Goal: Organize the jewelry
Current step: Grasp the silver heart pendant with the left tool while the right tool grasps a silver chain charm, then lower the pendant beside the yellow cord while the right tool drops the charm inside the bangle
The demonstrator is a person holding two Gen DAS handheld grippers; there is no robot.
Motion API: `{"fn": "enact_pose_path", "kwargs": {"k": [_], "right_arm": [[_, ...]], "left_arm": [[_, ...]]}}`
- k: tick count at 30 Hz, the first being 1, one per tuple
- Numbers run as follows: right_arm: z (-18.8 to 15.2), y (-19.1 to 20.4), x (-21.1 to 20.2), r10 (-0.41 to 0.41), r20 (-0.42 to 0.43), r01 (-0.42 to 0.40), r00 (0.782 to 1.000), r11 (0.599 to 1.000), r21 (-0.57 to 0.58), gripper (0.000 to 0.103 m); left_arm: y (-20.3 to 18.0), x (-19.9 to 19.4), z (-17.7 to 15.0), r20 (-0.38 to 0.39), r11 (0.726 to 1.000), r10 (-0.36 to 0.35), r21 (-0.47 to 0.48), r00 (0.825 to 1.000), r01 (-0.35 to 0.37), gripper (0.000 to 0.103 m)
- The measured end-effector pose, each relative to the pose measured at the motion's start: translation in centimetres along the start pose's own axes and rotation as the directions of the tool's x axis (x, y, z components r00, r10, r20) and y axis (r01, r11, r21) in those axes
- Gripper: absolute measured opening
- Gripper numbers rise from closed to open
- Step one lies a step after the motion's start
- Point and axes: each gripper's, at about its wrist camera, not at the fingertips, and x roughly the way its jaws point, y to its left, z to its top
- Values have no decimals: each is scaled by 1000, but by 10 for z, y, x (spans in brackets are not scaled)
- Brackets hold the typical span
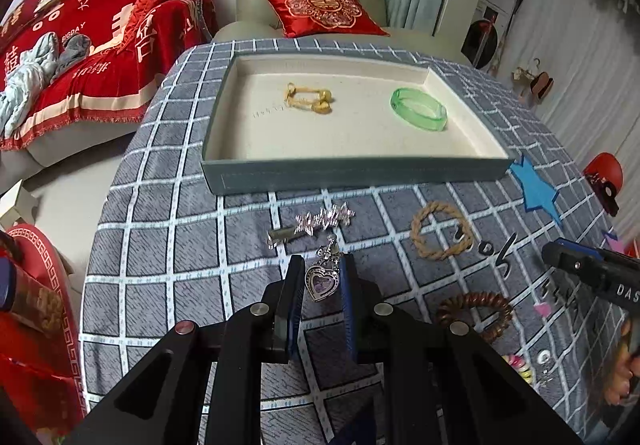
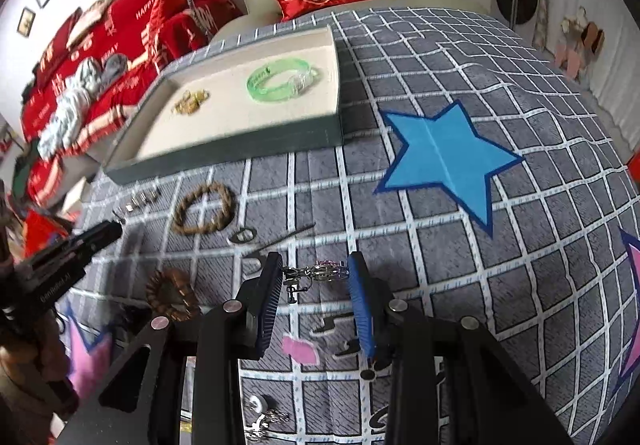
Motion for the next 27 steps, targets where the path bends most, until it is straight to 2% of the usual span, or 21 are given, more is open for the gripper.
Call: {"fn": "enact_pose_path", "kwargs": {"k": [7, 15, 23, 27], "right_arm": [[38, 6, -12, 53, 36, -53, 998, 999, 0, 36], [91, 24, -15, 72, 65, -69, 995, 997, -43, 36], [142, 39, -2, 85, 57, -80, 995, 993, -92, 36], [164, 40, 15, 111, 32, -109, 993, 992, -69, 36]], "left_arm": [[3, -16, 29, 48, 999, -31, -8, 998, 31, 34], [5, -31, 71, 126, 999, 13, 38, 992, -18, 34], [12, -24, 108, 126, 999, 24, 45, 992, -30, 34], [16, -12, 125, 113, 998, 32, 46, 993, -37, 34]]}}
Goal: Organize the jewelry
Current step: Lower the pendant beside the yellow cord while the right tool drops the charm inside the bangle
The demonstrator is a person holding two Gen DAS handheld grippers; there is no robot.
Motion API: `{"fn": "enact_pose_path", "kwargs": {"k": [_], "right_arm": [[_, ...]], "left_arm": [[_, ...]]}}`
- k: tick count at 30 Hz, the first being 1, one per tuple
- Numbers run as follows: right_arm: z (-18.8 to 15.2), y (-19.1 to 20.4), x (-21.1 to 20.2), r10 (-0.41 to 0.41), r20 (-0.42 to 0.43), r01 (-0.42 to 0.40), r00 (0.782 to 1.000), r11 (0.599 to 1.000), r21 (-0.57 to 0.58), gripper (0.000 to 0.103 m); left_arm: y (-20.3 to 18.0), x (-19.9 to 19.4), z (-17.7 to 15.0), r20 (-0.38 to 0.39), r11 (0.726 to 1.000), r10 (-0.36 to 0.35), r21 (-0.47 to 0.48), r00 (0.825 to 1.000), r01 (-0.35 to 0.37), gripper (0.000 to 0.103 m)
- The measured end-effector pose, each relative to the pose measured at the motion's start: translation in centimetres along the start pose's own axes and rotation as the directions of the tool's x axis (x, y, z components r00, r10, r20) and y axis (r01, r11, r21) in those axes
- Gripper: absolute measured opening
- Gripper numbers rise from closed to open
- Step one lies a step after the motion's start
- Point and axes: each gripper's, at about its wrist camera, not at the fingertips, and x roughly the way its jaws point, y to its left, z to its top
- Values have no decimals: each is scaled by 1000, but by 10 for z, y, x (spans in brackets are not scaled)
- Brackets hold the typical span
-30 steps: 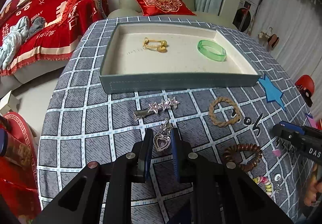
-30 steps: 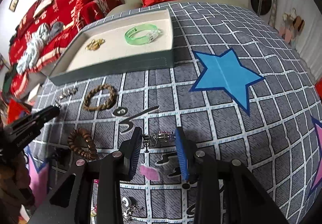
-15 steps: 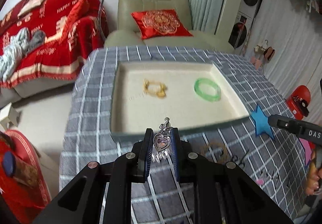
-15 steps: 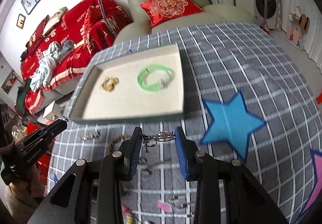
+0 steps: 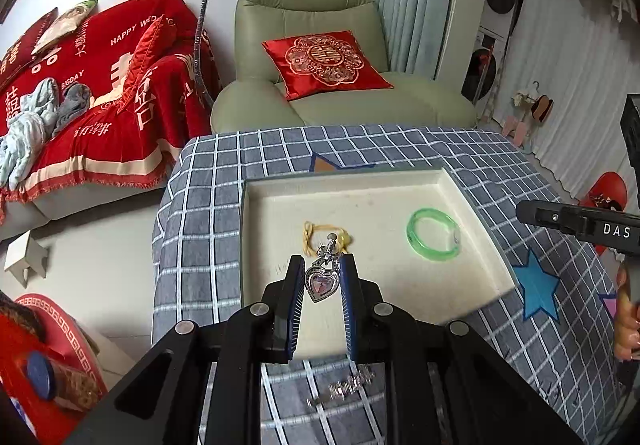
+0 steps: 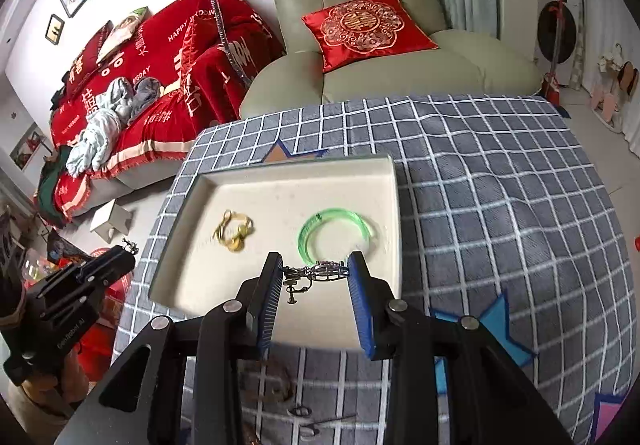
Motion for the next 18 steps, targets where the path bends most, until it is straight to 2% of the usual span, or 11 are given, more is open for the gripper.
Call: {"fn": "enact_pose_path", "kwargs": {"k": [4, 8, 11, 18], "right_arm": [[12, -4, 21, 25, -27, -24, 999, 999, 40, 36], [20, -9, 47, 9, -54, -7, 998, 999, 44, 36], [18, -14, 68, 10, -90, -4, 996, 998, 61, 36], [11, -21, 112, -18, -157, 28, 987, 998, 63, 36]], "left_arm": [[7, 19, 21, -20, 1000, 31, 2, 999, -31, 34], [14, 41, 33, -39, 1000, 5, -22, 999, -6, 34], [13, 61, 28, -83, 999, -25, -39, 996, 22, 34], [-3, 97, 3, -168, 1000, -14, 10, 986, 16, 34]]}}
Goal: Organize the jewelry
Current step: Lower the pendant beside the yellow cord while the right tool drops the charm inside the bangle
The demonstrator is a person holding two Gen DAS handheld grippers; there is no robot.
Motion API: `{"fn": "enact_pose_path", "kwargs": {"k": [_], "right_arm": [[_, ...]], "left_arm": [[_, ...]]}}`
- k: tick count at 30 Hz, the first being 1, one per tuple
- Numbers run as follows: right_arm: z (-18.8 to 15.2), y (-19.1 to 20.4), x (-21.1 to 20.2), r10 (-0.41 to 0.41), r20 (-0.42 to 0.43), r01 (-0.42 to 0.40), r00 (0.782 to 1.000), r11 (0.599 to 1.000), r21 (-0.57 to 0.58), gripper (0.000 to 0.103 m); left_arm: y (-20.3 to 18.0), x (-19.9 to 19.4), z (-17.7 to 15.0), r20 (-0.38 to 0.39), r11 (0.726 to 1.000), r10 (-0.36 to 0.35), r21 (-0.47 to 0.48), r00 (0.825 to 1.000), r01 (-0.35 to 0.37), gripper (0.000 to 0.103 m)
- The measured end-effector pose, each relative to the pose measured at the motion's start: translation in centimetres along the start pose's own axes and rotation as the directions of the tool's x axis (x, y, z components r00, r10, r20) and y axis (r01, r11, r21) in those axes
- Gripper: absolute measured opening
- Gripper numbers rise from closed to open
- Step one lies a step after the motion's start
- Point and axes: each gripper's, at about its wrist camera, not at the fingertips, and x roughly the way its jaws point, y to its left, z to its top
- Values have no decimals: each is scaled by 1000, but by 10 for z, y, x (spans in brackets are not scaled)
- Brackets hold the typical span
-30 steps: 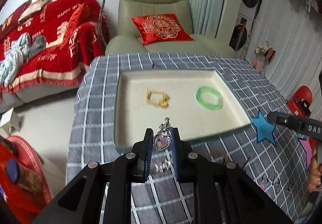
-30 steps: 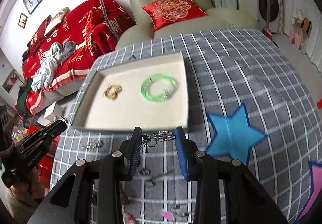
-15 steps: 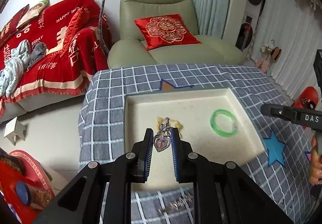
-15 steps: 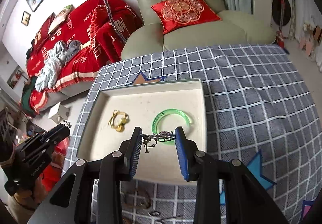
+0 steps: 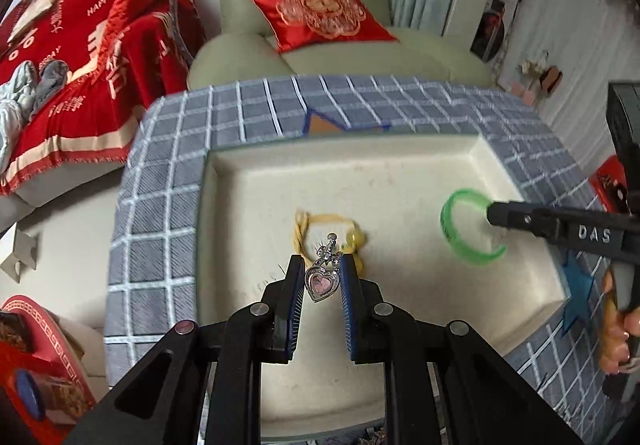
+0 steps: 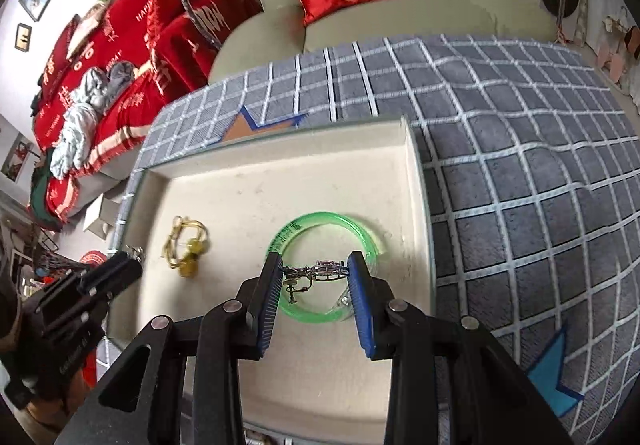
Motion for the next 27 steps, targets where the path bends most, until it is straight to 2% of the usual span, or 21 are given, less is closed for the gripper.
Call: {"fn": "enact_pose_path", "kwargs": {"k": [7, 12, 19, 22, 23, 25, 26, 27], "right_arm": [[6, 7, 22, -46, -19, 45, 999, 998, -38, 36], [13, 10, 29, -101, 13, 102, 995, 992, -72, 36], [13, 17, 31, -135, 38, 138, 990, 984, -111, 38], [12, 16, 28, -114, 41, 117, 993, 988, -97, 43], [12, 15, 26, -105, 49, 109, 993, 990, -87, 48], [14, 13, 22, -78, 55, 81, 995, 994, -68, 61], [15, 12, 19, -57, 59, 60, 997, 997, -53, 73], [15, 10, 15, -43, 68, 46, 997, 998, -41, 77]], "left_arm": [[0, 20, -3, -24, 1000, 18, -5, 1000, -18, 34], [2, 33, -5, -35, 999, 40, -24, 999, -41, 34], [-3, 35, -4, -6, 995, 103, 1, 995, -103, 34], [-5, 33, -6, 5, 995, 103, 13, 995, -103, 34], [-6, 32, -7, 11, 995, 102, 16, 995, -102, 34], [-8, 30, -8, 22, 994, 109, 28, 994, -110, 34], [-10, 29, -9, 27, 993, 114, 36, 993, -115, 34], [-10, 28, -9, 28, 992, 117, 41, 993, -119, 34]]}}
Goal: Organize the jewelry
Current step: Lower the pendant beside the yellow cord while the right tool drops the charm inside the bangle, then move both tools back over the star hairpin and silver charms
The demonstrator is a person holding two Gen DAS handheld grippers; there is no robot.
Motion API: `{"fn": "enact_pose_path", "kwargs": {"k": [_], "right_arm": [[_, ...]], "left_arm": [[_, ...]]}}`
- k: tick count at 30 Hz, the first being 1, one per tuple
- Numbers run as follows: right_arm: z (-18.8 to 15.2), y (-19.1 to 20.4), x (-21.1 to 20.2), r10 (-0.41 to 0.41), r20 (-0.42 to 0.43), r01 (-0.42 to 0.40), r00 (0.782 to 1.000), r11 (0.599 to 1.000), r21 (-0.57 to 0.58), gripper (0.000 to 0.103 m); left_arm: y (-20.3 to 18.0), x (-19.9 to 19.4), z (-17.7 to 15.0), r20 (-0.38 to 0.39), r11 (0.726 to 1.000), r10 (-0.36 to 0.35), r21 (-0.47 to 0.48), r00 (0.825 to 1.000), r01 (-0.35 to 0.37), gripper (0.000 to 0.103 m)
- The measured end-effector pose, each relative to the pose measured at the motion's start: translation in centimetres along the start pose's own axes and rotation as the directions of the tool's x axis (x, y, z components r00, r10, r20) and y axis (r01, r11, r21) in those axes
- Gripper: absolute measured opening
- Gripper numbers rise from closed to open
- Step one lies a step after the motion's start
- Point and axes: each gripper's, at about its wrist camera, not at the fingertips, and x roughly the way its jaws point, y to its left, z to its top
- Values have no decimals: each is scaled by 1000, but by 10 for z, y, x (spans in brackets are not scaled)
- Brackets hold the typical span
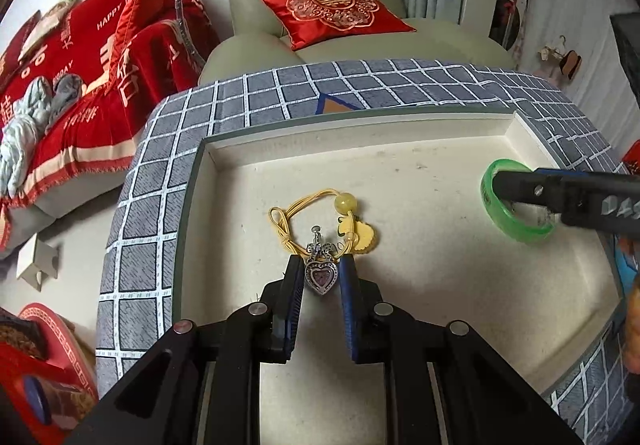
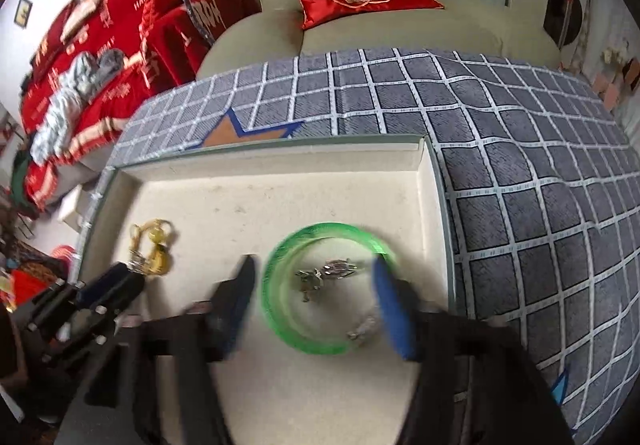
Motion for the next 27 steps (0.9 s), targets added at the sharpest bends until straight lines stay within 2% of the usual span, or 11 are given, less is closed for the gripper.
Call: {"fn": "enact_pose_path", "kwargs": {"k": [7, 8, 9, 10, 11, 13, 20, 22, 23, 26, 27], "right_arm": [[-6, 4, -22, 42, 38, -43, 998, 999, 30, 79], [-8, 3, -26, 51, 43, -52, 998, 998, 38, 79], [-10, 4, -30, 53, 48, -55, 997, 998, 41, 79], [-12, 4, -33, 53, 52, -55, 997, 998, 40, 79], [-15, 4, -37, 54, 58, -57, 997, 998, 41, 80], [-20, 4, -43, 61, 63, -64, 996, 997, 45, 80], [-36, 1, -61, 73, 65, -77, 995, 995, 60, 81], [-41, 1, -67, 76, 69, -80, 995, 995, 58, 84], [-43, 1, -70, 79, 75, -83, 994, 995, 57, 86], [-51, 1, -82, 84, 96, -90, 992, 994, 59, 90], [-53, 1, -84, 87, 100, -94, 991, 994, 58, 100]], "left_arm": [[2, 0, 0, -4, 1000, 0, -18, 1000, 0, 34], [3, 0, -1, -3, 1000, 2, -18, 1000, -2, 41], [3, -1, -1, 0, 1000, 3, -17, 1000, -3, 54], [3, -2, -1, 9, 1000, 9, -20, 1000, -9, 87], [4, -6, -2, 28, 1000, 17, -27, 999, -16, 95], [3, -13, -2, 63, 1000, 15, -27, 998, -13, 95], [2, -26, -3, 68, 1000, 14, -26, 998, -12, 95], [4, -34, -5, 81, 1000, 17, -25, 997, -15, 95], [5, -38, -7, 86, 1000, 18, -25, 996, -16, 103], [8, -55, -12, 125, 1000, 24, -22, 992, -21, 103], [9, -61, -13, 131, 1000, 23, -17, 991, -21, 103]]}}
